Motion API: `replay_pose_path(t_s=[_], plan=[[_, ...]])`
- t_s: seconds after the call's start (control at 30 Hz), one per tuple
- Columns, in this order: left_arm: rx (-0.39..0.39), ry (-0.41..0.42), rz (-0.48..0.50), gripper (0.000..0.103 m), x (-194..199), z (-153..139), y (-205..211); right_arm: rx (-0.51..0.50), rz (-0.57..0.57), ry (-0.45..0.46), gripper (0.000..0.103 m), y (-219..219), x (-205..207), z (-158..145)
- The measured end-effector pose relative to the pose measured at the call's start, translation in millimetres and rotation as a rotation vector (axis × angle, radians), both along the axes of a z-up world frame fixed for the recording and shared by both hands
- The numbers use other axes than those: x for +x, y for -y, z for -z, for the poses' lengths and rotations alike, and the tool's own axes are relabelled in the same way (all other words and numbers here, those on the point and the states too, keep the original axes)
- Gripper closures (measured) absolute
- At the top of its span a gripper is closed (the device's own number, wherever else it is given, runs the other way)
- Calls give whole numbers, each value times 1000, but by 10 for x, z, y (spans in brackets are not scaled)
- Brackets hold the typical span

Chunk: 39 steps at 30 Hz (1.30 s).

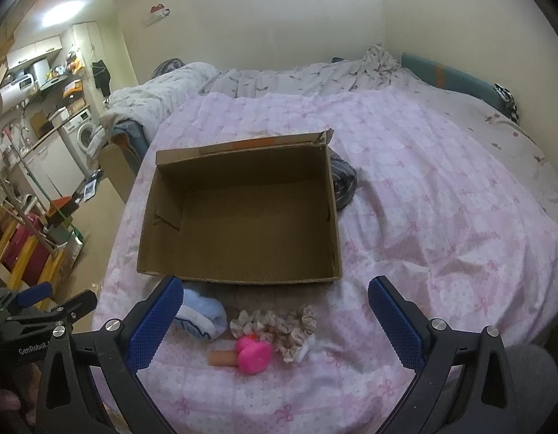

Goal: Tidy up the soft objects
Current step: 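Grasp the clear plastic bag with the left gripper while the right gripper grasps the beige scrunchie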

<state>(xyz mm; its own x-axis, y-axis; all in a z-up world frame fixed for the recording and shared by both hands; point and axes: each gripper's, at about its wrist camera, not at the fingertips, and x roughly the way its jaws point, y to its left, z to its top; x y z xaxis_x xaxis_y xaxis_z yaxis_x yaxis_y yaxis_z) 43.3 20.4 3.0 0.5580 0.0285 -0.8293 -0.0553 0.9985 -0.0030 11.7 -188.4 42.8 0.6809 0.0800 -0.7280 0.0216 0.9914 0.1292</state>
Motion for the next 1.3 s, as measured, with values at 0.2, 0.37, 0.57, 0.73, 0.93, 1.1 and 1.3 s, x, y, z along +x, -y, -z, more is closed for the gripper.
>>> replay_pose_path(t_s=[0.2, 0.37, 0.57, 0.73, 0.93, 1.1, 1.3], plan=[[-42, -127, -58, 0, 301, 188, -186, 4, -25, -48, 0, 97, 193, 76], [-98, -244, -158, 0, 522, 474, -469, 7, -47, -122, 0, 164, 372, 264], [-157, -380, -195, 15, 721, 884, -549, 40, -22, -210, 0, 277, 490, 561], [-175, -479, -169, 16, 867, 1275, -364, 87, 5, -246, 0, 351, 511, 690], [-196, -526, -167, 16, 974, 1633, -193, 92, 22, -258, 0, 400, 522, 753], [-169, -535, -169, 40, 997, 1870, -132, 83, 31, -248, 0, 425, 528, 764], [-165, -528, -127, 70, 973, 1897, -68, 118, 66, -278, 0, 524, 578, 844]])
